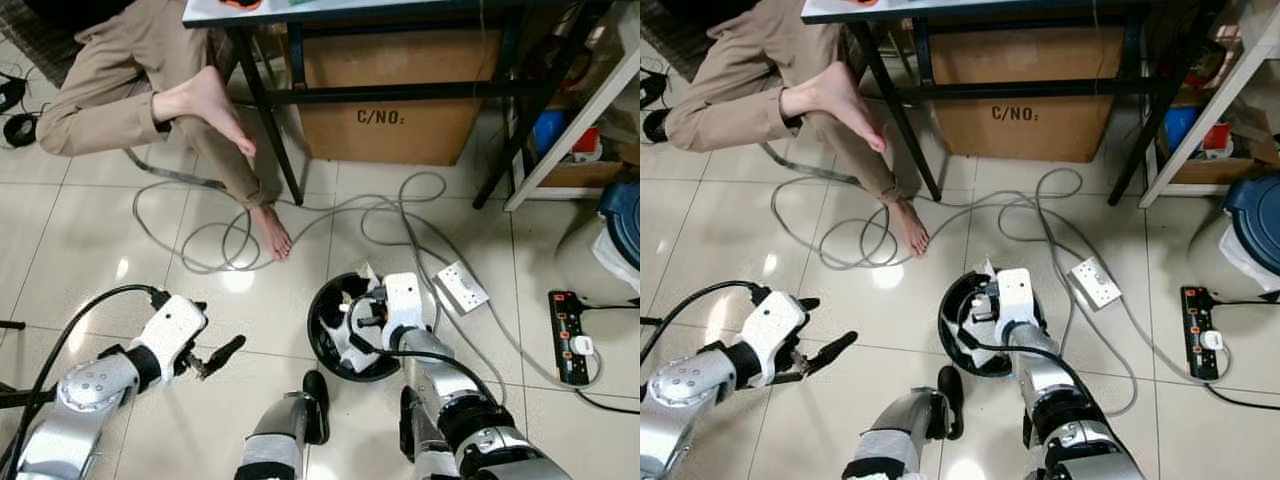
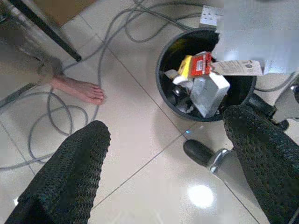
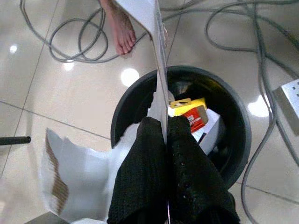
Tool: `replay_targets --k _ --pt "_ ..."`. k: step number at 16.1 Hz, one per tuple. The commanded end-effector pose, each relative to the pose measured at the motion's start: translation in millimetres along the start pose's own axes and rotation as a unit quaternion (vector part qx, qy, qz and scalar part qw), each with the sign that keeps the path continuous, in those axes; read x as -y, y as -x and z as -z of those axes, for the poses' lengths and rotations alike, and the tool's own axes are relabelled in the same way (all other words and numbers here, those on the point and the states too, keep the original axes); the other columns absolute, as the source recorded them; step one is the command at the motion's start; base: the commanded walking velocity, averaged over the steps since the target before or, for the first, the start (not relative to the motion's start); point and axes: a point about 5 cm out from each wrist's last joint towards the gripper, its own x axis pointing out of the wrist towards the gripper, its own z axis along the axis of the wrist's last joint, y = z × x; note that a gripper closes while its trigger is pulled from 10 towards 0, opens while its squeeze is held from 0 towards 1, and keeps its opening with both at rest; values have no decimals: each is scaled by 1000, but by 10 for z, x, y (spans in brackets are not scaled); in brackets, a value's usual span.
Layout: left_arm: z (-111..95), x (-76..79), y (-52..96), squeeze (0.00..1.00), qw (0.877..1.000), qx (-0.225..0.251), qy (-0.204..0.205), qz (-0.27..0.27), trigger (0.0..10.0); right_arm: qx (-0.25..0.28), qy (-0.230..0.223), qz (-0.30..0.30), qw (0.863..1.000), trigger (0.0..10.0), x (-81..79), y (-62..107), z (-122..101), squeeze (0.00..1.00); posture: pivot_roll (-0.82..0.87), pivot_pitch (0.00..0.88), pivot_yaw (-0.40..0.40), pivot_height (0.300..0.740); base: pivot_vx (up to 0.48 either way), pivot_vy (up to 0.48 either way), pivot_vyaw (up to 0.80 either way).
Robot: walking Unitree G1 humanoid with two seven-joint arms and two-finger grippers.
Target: Picking trash to rubbish bin
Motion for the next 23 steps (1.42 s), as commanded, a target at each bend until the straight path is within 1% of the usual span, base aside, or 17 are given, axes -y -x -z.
replay_targets --k 1,4,5,6,8,11,13,14,17,23 --pt "121 9 53 0 1000 -24 0 7 10000 -30 -2 -9 1000 10000 -90 21 184 0 172 435 195 740 0 0 0" --pt "129 -3 43 0 1000 -24 -5 7 10000 -40 -2 7 999 10000 -97 13 242 0 172 433 197 740 0 0 0" --pt "124 19 35 0 1000 -22 -5 10 10000 -36 -8 20 999 10000 -64 5 225 0 171 434 196 740 0 0 0" --pt "128 43 33 0 1000 -22 -4 15 10000 -43 -15 31 998 10000 -38 0 233 0 170 436 194 740 0 0 0" --pt "147 77 42 0 1000 -22 -4 19 10000 -52 -20 36 998 10000 -40 -8 244 0 173 438 192 740 0 0 0" --pt "173 91 55 0 1000 -24 -3 19 10000 -38 8 55 998 10000 -22 -29 171 0 178 438 189 740 0 0 0" --pt "192 94 64 0 999 -27 -2 18 10000 -34 12 58 998 10000 -17 -34 155 0 178 438 189 740 0 0 0" --pt "196 99 71 0 999 -28 -1 18 10000 -27 16 62 998 10000 -3 -33 144 1000 178 440 190 740 0 0 0" --pt "202 114 70 0 999 -29 -2 20 10000 -20 20 63 998 10000 10 -28 151 1000 178 444 192 740 0 0 0" --pt "225 139 75 0 999 -33 -3 22 10000 -12 19 51 998 10000 -28 -24 164 1000 180 448 193 740 0 0 0"
